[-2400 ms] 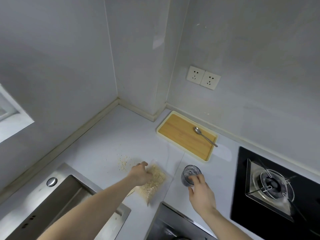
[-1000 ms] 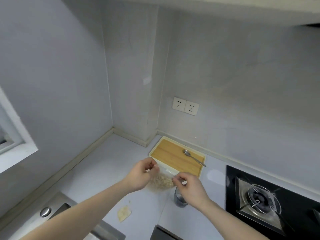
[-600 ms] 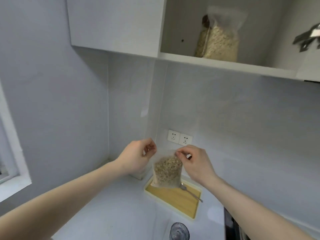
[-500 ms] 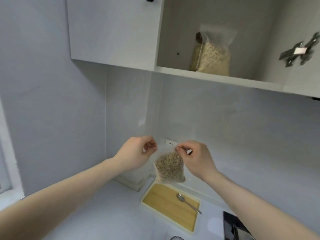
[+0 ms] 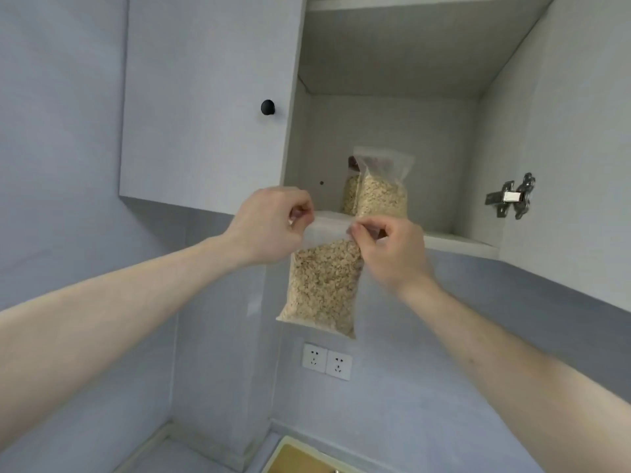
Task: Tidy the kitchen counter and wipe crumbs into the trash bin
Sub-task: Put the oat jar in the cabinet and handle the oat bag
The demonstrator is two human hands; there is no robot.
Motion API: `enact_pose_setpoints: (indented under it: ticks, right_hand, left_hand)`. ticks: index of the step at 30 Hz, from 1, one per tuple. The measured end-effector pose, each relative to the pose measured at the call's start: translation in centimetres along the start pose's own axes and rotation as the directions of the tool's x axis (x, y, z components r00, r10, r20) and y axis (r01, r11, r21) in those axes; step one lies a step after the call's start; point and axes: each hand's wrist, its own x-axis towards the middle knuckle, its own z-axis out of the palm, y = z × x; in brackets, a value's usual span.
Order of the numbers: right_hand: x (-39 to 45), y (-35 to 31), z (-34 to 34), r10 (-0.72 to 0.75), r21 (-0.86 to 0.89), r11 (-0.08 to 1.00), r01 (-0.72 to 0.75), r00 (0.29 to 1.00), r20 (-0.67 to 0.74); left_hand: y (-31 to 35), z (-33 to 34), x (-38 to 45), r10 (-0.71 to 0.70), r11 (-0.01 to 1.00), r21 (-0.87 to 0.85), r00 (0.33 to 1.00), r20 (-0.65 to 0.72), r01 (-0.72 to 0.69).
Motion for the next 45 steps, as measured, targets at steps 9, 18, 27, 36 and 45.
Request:
enact_pose_setpoints:
  ticks: [9, 18, 27, 36, 45]
  right_hand:
    - [6.3, -1.7, -2.5, 0.129, 0.153, 0.984, -0.093, 0.962, -0.243]
    - [8.1, -0.4, -2.3, 0.364, 0.452, 0.836, -0.311, 0.931, -0.034]
    - [9.5, 0.2, -2.4, 0.331, 0.395, 0.865, -0.31, 0.943, 0.014]
    - [10.8, 4.6, -2.8, 0.409, 0.28, 0.9, -0.335, 0.87, -0.275]
    - [11.0, 7.9, -3.8, 0.488, 0.179, 0.873, -0.454, 0.809, -0.328]
  left_hand:
    - [2.4, -3.0, 8.6, 0.003, 1.0, -0.018, 0.984, -0.178, -0.006]
    - [3.6, -3.4, 14.6, -0.086, 0.995, -0.072, 0.962, -0.259, 0.069]
    - [5.2, -2.3, 17.6, -0.291, 0.93, -0.295, 0.932, -0.215, 0.222]
    - [5.4, 1.2, 17.0, -0.368, 0.805, -0.478, 0.928, 0.063, 0.352]
    - [4.5, 7.2, 13.0, -0.231, 0.9, -0.301, 0.931, 0.283, 0.315]
